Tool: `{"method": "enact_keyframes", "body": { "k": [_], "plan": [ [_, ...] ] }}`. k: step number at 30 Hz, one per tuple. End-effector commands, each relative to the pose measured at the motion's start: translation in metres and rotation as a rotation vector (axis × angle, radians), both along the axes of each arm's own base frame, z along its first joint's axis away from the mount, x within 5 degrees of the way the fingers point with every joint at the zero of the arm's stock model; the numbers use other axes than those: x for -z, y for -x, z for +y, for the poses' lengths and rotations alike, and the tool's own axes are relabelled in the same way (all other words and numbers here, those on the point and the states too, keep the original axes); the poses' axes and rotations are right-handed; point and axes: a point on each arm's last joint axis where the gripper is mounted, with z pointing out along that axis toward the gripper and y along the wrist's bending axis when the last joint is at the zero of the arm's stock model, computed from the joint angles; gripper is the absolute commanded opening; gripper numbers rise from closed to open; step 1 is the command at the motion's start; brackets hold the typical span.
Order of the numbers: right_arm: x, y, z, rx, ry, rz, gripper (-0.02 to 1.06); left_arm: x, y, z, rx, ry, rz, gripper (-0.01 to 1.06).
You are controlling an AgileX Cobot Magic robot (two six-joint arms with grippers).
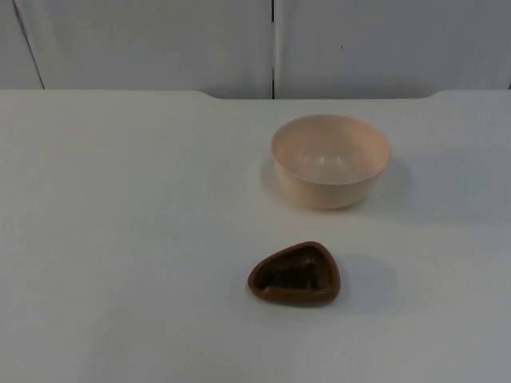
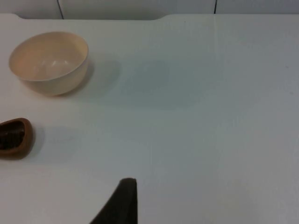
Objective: Pick up the bowl with the left hand and pour the coffee beans from the cup into the bowl with the right hand.
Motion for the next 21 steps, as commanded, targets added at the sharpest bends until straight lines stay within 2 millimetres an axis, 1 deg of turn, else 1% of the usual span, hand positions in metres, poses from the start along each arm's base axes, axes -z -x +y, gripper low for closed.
{"method": "enact_keyframes", "body": {
  "k": [1,5,6,10,13,18,19,21],
  "plan": [
    [0.000,0.000,0.000,0.004,0.004,-0.005,1.05,-0.003,-0.005,-0.002,0.010,0.023,-0.009,1.05],
    [0.000,0.000,0.000,0.004,0.004,-0.005,1.05,-0.005,-0.017,-0.007,0.047,0.077,-0.015,1.00],
    [0.000,0.000,0.000,0.004,0.004,-0.005,1.05,-0.005,-0.017,-0.007,0.047,0.077,-0.015,1.00],
    [0.000,0.000,0.000,0.004,0.004,-0.005,1.05,-0.006,-0.028,-0.011,0.070,0.118,0.010,0.99],
    [0.000,0.000,0.000,0.004,0.004,-0.005,1.05,-0.010,-0.033,-0.011,0.077,0.115,0.022,0.99],
    [0.000,0.000,0.000,0.004,0.004,-0.005,1.05,-0.029,-0.045,-0.011,0.090,0.102,0.012,0.99],
    [0.000,0.000,0.000,0.004,0.004,-0.005,1.05,-0.029,-0.045,-0.011,0.090,0.102,0.012,0.99],
    [0.000,0.000,0.000,0.004,0.004,-0.005,1.05,-0.039,-0.049,-0.011,0.097,0.092,-0.007,0.99]
  ]
}}
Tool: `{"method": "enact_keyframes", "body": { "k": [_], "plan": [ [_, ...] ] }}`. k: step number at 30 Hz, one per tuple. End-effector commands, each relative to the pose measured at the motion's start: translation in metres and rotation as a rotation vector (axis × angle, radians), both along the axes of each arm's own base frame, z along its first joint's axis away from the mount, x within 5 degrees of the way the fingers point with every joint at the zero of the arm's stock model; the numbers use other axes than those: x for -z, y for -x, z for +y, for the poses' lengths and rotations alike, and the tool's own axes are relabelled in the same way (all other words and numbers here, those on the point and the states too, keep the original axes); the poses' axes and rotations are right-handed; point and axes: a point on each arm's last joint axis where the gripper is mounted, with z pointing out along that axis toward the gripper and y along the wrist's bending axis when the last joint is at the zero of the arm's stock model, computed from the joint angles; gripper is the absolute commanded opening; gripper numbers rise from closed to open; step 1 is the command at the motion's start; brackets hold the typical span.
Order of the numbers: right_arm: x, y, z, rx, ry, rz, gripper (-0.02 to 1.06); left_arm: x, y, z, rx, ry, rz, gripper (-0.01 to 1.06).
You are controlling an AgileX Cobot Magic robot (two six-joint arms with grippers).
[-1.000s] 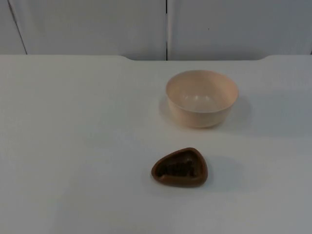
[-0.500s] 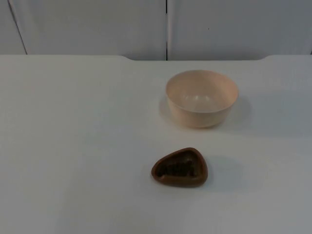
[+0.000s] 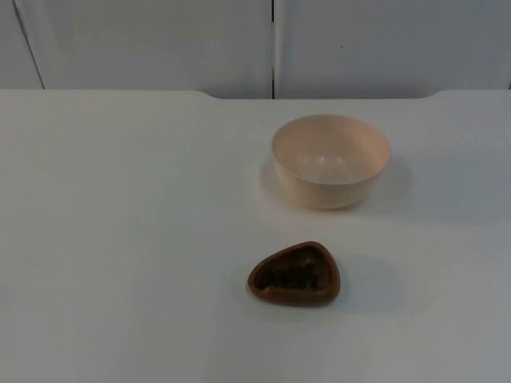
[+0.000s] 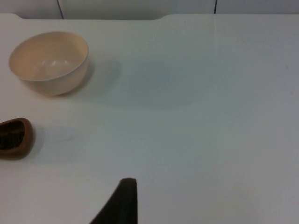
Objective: Pick up the bowl with the left hand and pour the coffee beans from the cup into the bowl with the right hand.
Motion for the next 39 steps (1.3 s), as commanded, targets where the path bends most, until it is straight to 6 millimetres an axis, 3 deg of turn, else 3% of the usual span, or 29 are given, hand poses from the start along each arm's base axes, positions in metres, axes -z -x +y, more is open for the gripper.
{"method": "enact_keyframes", "body": {
  "k": [1,21,39],
  "plan": [
    [0.000,0.000,0.000,0.004,0.004,-0.005,1.05,-0.010,-0.005,-0.001,0.016,-0.002,-0.025,0.99],
    [0.000,0.000,-0.001,0.006,0.013,-0.006,1.05,-0.065,-0.041,0.000,0.036,-0.027,-0.089,0.99],
    [0.000,0.000,-0.001,0.006,0.013,-0.006,1.05,-0.062,-0.101,-0.003,0.102,-0.027,0.021,0.99]
  ]
}}
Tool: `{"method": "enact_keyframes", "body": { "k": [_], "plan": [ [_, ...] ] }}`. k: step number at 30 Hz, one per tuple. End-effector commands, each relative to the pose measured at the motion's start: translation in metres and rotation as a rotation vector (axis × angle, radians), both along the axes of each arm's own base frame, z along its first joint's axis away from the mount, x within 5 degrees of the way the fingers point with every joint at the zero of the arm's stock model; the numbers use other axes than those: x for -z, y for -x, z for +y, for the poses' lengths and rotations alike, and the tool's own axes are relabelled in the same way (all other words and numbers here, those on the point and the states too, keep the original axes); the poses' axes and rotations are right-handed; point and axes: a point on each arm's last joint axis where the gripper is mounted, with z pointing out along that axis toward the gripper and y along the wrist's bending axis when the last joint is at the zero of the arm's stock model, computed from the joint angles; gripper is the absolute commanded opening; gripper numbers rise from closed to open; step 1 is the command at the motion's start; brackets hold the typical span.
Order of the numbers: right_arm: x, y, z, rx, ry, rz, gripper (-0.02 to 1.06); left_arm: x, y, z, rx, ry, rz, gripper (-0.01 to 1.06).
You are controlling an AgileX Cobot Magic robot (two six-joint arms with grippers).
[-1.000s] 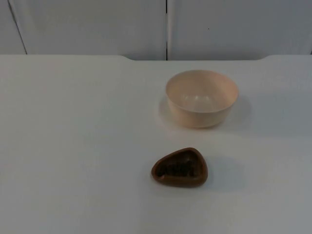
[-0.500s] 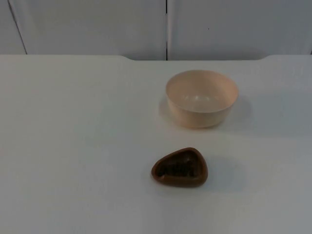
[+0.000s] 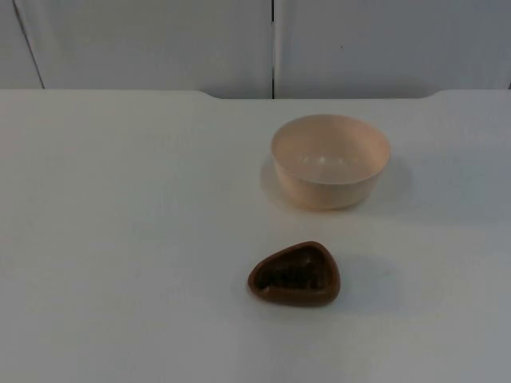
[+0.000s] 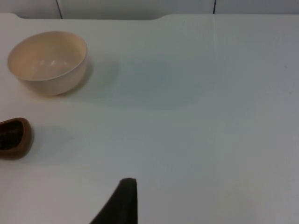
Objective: Pick up the bowl with the left hand and pour the coffee beans from the cup into the bowl with the right hand.
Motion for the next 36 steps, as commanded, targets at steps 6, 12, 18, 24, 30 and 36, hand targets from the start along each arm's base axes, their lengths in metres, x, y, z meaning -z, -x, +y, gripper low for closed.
{"method": "enact_keyframes", "body": {
  "k": [6,12,18,24,30,36],
  "plan": [
    [0.000,0.000,0.000,0.002,0.007,-0.005,1.05,-0.006,-0.022,-0.003,0.025,0.033,0.006,0.99],
    [0.000,0.000,0.000,0.002,0.007,-0.005,1.05,-0.005,-0.048,-0.024,0.122,0.031,0.037,0.99],
    [0.000,0.000,0.000,0.002,0.007,-0.005,1.05,0.004,-0.074,-0.056,0.235,-0.014,0.074,0.99],
    [0.000,0.000,0.000,0.002,0.007,-0.005,1.05,0.012,-0.098,-0.090,0.323,-0.046,0.124,0.99],
    [0.000,0.000,0.000,0.002,0.007,-0.005,1.05,0.011,-0.117,-0.116,0.353,-0.062,0.137,0.99],
    [0.000,0.000,0.000,0.002,0.007,-0.005,1.05,0.014,-0.134,-0.138,0.386,-0.070,0.159,0.99]
  ]
}}
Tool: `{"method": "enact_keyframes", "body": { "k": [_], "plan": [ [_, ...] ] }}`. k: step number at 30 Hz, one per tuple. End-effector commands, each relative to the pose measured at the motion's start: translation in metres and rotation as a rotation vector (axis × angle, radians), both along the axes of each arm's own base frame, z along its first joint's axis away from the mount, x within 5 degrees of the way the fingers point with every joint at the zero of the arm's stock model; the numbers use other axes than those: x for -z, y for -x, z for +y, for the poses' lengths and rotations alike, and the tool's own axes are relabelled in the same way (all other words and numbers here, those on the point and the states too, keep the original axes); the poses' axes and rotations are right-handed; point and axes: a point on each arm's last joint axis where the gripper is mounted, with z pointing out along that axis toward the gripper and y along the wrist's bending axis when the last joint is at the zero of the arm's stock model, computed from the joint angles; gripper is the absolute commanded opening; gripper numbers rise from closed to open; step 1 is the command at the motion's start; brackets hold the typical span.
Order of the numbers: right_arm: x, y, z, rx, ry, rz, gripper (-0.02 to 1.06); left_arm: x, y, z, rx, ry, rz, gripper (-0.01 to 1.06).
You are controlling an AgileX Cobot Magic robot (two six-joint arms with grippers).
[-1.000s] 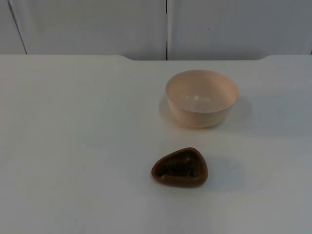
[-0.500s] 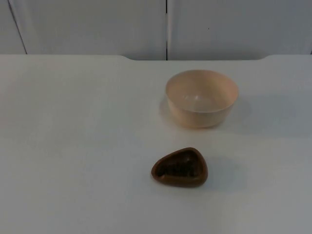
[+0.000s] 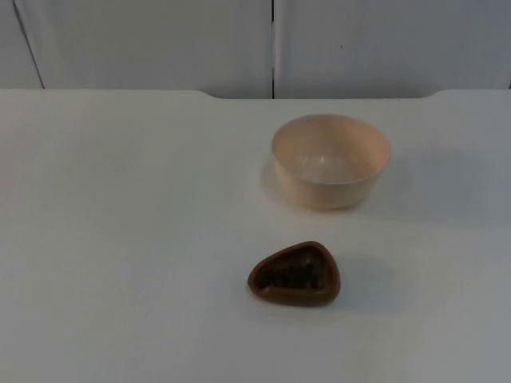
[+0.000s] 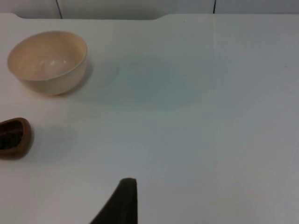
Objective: Pick up the bowl with the left hand and pour the coffee beans from the cup into the bowl with the right hand.
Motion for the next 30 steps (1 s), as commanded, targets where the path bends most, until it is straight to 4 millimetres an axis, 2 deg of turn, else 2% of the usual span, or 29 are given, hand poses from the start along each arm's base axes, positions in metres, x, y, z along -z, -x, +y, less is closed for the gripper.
{"method": "enact_keyframes", "body": {
  "k": [1,4,6,8,14,19,27,30],
  "plan": [
    [0.000,0.000,0.000,0.002,0.007,-0.005,1.05,0.003,-0.004,-0.006,0.007,-0.017,0.016,0.99],
    [0.000,0.000,0.000,0.002,0.007,-0.005,1.05,0.016,-0.018,-0.019,-0.018,-0.045,0.063,0.99],
    [0.000,0.000,0.000,0.002,0.007,-0.005,1.05,0.017,-0.020,-0.020,-0.021,-0.043,0.069,0.99],
    [0.000,0.000,0.000,0.002,0.007,-0.005,1.05,0.031,-0.028,-0.027,-0.029,-0.049,0.110,0.99],
    [0.000,0.000,0.000,0.002,0.007,-0.005,1.05,0.053,-0.037,-0.041,-0.045,-0.053,0.162,0.99],
    [0.000,0.000,0.000,0.002,0.007,-0.005,1.05,0.076,-0.044,-0.063,-0.063,-0.074,0.158,0.99],
    [0.000,0.000,0.000,0.002,0.007,-0.005,1.05,0.104,-0.066,-0.074,-0.147,-0.098,0.208,0.99],
    [0.000,0.000,0.000,0.002,0.007,-0.005,1.05,0.120,-0.077,-0.079,-0.178,-0.099,0.230,0.99]
  ]
}}
